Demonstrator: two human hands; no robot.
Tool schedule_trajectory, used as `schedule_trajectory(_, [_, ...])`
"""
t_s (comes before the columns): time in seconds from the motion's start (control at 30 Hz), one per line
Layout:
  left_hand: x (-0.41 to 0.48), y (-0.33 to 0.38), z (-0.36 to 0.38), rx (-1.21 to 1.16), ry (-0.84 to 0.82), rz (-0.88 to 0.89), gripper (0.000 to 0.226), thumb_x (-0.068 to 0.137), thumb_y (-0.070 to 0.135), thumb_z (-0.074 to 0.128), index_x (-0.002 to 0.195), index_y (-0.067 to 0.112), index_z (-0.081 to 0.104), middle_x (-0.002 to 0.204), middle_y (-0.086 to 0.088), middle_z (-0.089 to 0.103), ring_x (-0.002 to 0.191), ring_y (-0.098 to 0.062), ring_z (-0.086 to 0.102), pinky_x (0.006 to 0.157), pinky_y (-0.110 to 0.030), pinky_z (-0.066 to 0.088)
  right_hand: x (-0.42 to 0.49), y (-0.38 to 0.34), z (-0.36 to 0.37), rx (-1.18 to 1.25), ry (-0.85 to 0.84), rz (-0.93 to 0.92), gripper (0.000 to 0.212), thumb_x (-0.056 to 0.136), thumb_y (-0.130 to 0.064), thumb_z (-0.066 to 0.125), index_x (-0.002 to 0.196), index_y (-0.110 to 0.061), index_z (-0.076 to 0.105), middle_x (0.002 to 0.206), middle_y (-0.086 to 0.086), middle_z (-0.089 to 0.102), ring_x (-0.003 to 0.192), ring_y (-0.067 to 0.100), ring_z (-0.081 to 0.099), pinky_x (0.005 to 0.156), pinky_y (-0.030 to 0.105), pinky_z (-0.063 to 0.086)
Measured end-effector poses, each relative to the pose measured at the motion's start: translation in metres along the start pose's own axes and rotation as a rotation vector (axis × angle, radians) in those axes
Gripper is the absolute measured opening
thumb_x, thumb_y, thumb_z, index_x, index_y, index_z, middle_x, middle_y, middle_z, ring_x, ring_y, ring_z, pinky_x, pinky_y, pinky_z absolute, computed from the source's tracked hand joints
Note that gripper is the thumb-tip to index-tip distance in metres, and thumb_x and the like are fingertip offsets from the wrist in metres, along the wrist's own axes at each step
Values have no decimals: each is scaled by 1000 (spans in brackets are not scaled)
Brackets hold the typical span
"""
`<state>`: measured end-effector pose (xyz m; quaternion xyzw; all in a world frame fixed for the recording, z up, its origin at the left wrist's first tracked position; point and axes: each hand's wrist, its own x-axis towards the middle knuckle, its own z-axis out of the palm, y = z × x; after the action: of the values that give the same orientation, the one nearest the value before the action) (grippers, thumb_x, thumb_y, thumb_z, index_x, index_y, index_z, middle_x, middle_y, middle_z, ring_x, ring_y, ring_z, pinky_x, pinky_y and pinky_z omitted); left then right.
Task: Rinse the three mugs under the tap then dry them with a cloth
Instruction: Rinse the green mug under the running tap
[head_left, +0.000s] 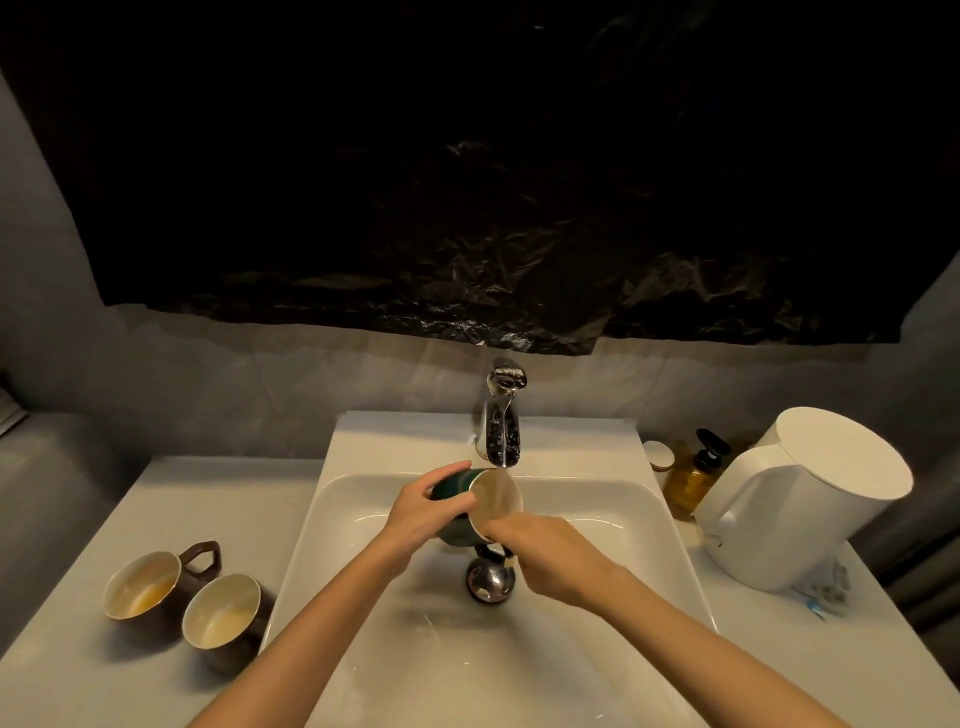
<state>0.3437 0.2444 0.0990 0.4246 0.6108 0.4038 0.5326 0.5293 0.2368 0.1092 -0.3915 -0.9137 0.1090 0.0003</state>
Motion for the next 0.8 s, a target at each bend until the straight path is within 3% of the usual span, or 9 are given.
schedule_trajectory(0.1, [-1,2,-3,2,-60,-29,40,80,21,70,117,37,64,113,3,63,99,-11,59,62,-19,53,28,19,4,-414,-88,-202,42,80,1,65,120,-13,63,121,11,64,120,34,51,98,45,45])
schedule_trajectory(0.17, [2,2,-4,-7,-55,-33,42,79,23,72,117,38,64,113,3,62,100,-12,58,62,-19,52,40,20,7,-579,-105,-106,42,66,-16,82,107,-19,73,111,11,69,115,30,58,98,42,48])
schedule_trajectory(0.27, [6,2,-5,23,-31,-26,45,76,26,74,118,38,64,118,1,61,108,-18,56,67,-22,53,43,4,9,-435,-157,-44,51,73,-8,75,120,-16,60,107,13,66,97,31,65,72,35,53])
schedule_trajectory(0.37, [8,3,-7,74,-56,-45,42,79,27,72,118,37,63,122,4,58,112,-19,53,69,-25,55,38,10,9,-414,-98,-205,68,66,7,77,126,-15,55,124,17,59,111,41,57,86,50,53])
schedule_trajectory(0.47, [10,7,-9,75,-57,-43,42,79,24,72,119,35,64,123,4,58,113,-21,53,69,-25,55,41,10,7,-507,-20,-60,74,40,-13,94,109,-24,69,113,11,68,110,33,63,86,54,53])
schedule_trajectory(0.6, [12,7,-8,73,-53,-39,39,79,21,71,115,36,66,120,4,60,97,-12,57,61,-21,52,42,-8,11,-219,-194,15,51,80,2,65,128,-8,52,121,21,59,113,39,56,83,45,51])
schedule_trajectory(0.67, [11,6,-8,51,-62,-68,37,80,21,70,114,36,66,118,6,60,93,-8,57,58,-20,52,41,-1,9,-179,-239,7,49,83,6,59,129,-9,50,125,16,57,110,37,55,82,44,49])
schedule_trajectory(0.73, [10,4,-9,58,-84,-75,37,80,24,70,115,37,65,119,7,59,96,-9,57,58,-21,52,40,3,6,-264,-109,-101,61,74,6,70,128,-16,53,132,13,54,116,39,52,87,47,50])
schedule_trajectory(0.8, [11,6,-9,53,-85,-82,39,80,25,69,117,37,64,121,8,58,104,-14,56,62,-22,52,48,11,15,-408,-44,-112,65,53,-11,89,113,-22,67,118,11,65,111,34,60,87,49,54])
